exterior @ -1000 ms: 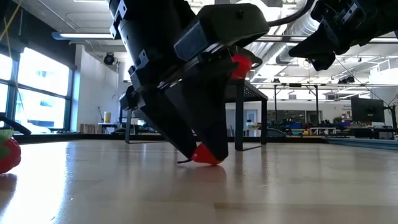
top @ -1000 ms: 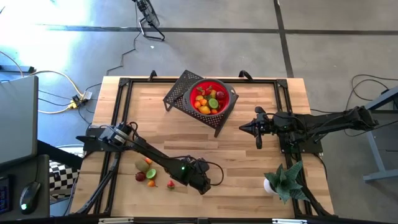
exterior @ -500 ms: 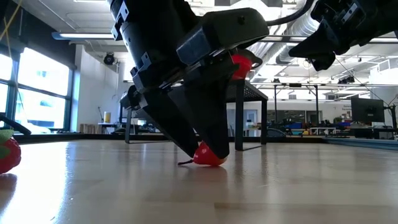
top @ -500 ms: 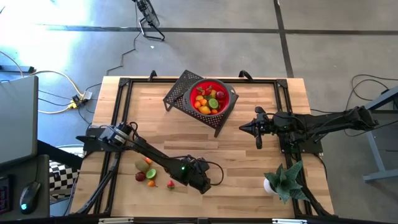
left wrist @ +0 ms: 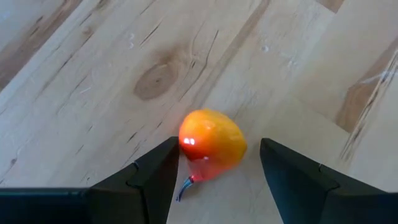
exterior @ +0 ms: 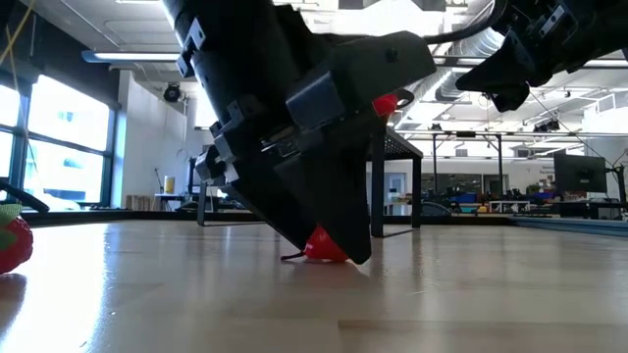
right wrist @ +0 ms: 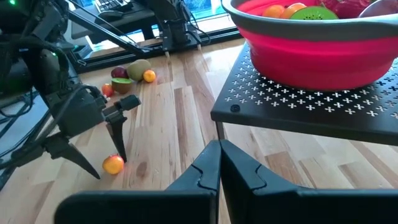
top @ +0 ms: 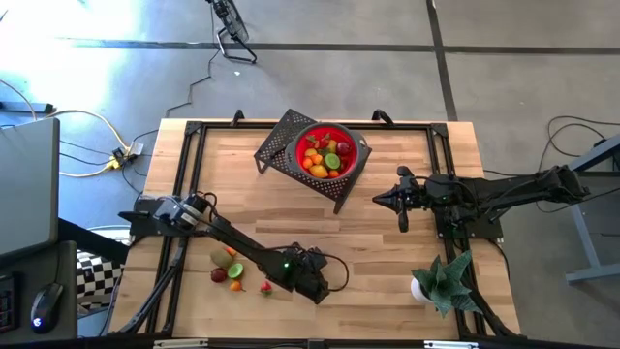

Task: Pick & Place Fruit
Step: Put the pear into the strainer bowl on the shelf

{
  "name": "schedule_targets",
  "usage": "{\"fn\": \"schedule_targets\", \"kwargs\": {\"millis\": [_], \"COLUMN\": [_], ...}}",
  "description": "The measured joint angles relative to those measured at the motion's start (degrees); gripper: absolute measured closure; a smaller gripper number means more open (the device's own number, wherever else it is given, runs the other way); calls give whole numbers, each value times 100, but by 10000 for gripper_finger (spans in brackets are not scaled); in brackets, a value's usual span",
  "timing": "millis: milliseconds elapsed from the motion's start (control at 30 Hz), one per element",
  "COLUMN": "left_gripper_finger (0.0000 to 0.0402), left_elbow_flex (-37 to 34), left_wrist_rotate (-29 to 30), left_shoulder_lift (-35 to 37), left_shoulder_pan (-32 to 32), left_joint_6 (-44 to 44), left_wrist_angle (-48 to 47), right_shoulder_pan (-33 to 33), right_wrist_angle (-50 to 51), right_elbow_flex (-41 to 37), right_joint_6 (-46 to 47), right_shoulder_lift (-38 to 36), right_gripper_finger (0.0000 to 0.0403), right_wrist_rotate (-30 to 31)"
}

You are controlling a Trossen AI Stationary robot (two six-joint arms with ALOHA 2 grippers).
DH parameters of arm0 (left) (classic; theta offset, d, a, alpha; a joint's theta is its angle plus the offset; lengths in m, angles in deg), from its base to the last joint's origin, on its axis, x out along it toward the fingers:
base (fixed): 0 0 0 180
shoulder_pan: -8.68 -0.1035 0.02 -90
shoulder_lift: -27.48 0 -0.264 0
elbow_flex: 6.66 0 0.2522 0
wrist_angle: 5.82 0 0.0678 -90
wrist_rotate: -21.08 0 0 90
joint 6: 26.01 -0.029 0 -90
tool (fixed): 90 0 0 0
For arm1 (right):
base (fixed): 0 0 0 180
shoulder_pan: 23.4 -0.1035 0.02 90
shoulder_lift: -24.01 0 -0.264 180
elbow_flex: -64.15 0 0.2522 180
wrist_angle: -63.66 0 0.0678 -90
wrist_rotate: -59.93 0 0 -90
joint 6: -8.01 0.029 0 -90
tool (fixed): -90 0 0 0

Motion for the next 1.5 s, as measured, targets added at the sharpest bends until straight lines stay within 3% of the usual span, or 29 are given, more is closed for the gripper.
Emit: {"fn": "schedule_targets", "kwargs": {"millis": [500, 900, 1500], "left_gripper_finger": [182, 274, 275], "left_elbow_flex": [-5, -16, -14], "left_wrist_rotate": [7, 71, 57], "left_shoulder_lift": [-14, -26, 15], "left_shoulder_pan": [2, -4, -42], "left_joint_6": [6, 10, -4], "left_wrist_angle": [31, 112, 129], "right_shoulder_pan": [0, 0, 0], "right_wrist_angle": [24, 22, 23], "right_elbow_flex": [0, 0, 0], "right_joint_6": [0, 0, 0], "right_shoulder_lift": [0, 0, 0], "right_gripper_finger": [400, 401, 401], "right_wrist_rotate": [11, 15, 14]}}
